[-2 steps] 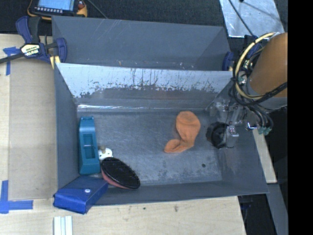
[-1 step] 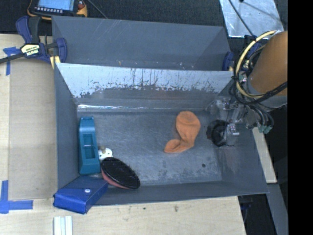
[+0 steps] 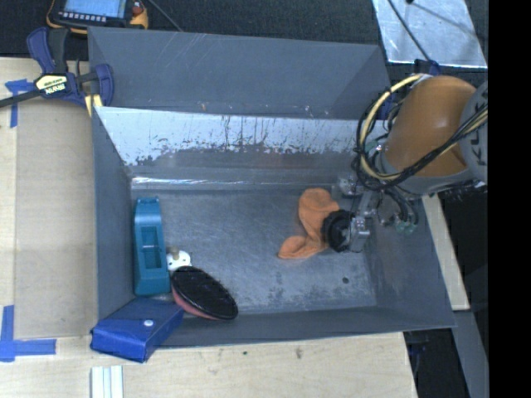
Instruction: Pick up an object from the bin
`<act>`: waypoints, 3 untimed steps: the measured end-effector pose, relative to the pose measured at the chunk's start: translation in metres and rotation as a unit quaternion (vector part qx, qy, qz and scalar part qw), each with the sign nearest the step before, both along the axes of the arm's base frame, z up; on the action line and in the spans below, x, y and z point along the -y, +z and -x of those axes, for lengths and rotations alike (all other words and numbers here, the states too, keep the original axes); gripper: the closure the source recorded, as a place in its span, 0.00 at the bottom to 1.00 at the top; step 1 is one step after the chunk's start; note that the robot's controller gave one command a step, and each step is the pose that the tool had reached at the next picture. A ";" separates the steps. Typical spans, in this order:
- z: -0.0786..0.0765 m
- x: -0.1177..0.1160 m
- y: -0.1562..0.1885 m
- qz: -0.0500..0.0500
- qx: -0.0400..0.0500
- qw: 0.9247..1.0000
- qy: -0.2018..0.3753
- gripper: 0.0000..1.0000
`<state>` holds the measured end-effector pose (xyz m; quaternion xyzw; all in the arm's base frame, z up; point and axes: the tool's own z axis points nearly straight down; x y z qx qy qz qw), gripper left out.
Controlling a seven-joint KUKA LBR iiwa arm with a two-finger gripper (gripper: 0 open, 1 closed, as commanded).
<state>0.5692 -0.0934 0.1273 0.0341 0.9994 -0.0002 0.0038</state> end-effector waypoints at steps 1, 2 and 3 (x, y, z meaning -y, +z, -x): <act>-0.008 -0.004 -0.028 -0.001 -0.005 1.000 -0.016 0.00; -0.060 -0.009 0.010 0.000 -0.001 0.999 0.034 0.00; -0.016 -0.050 -0.058 0.000 -0.003 0.998 -0.068 0.00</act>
Offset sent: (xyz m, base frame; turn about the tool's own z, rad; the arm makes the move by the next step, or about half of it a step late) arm 0.0578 0.0102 0.0098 -0.0685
